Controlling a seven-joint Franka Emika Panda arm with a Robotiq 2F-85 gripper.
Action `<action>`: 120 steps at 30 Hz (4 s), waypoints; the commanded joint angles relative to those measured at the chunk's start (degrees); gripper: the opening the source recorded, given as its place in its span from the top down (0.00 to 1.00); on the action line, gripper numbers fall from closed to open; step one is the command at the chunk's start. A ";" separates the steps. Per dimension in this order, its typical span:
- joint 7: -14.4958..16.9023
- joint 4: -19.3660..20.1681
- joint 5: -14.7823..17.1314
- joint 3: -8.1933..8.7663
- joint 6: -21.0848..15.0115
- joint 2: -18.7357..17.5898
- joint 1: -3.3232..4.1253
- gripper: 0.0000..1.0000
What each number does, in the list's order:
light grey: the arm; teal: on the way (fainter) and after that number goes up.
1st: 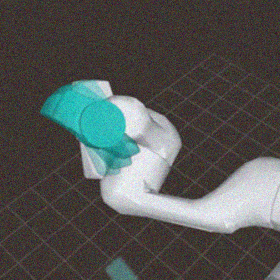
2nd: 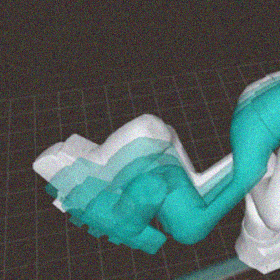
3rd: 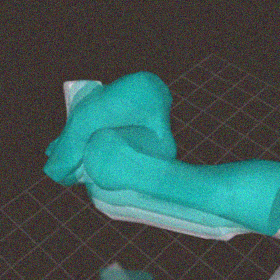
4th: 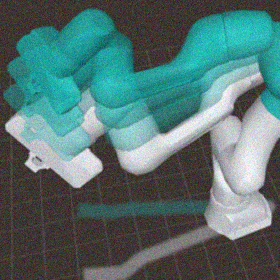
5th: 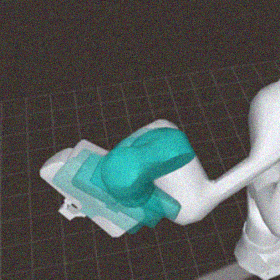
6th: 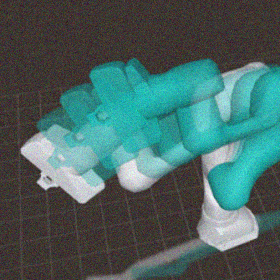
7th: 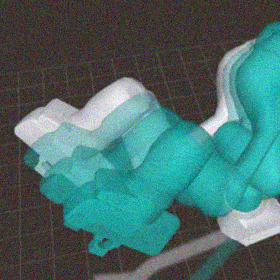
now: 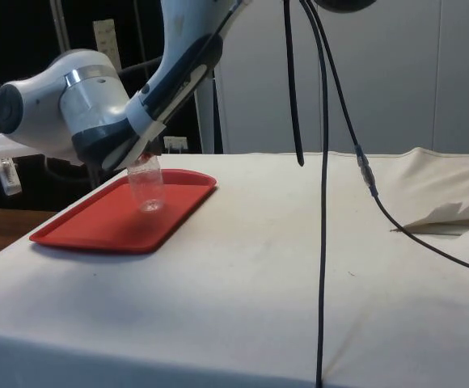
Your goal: Place the bottle upright on the tray.
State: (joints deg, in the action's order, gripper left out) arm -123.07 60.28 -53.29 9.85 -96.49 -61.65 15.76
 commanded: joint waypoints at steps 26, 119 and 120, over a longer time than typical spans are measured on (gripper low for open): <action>0.00 0.00 -0.11 -0.17 0.46 0.00 -0.06 0.67; 2.35 -3.15 1.03 -5.79 7.10 10.71 -0.86 0.00; 2.41 -3.15 1.03 -5.84 7.16 10.89 -0.92 0.00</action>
State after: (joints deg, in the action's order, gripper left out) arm -120.89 57.07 -52.83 4.35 -89.09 -51.22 15.13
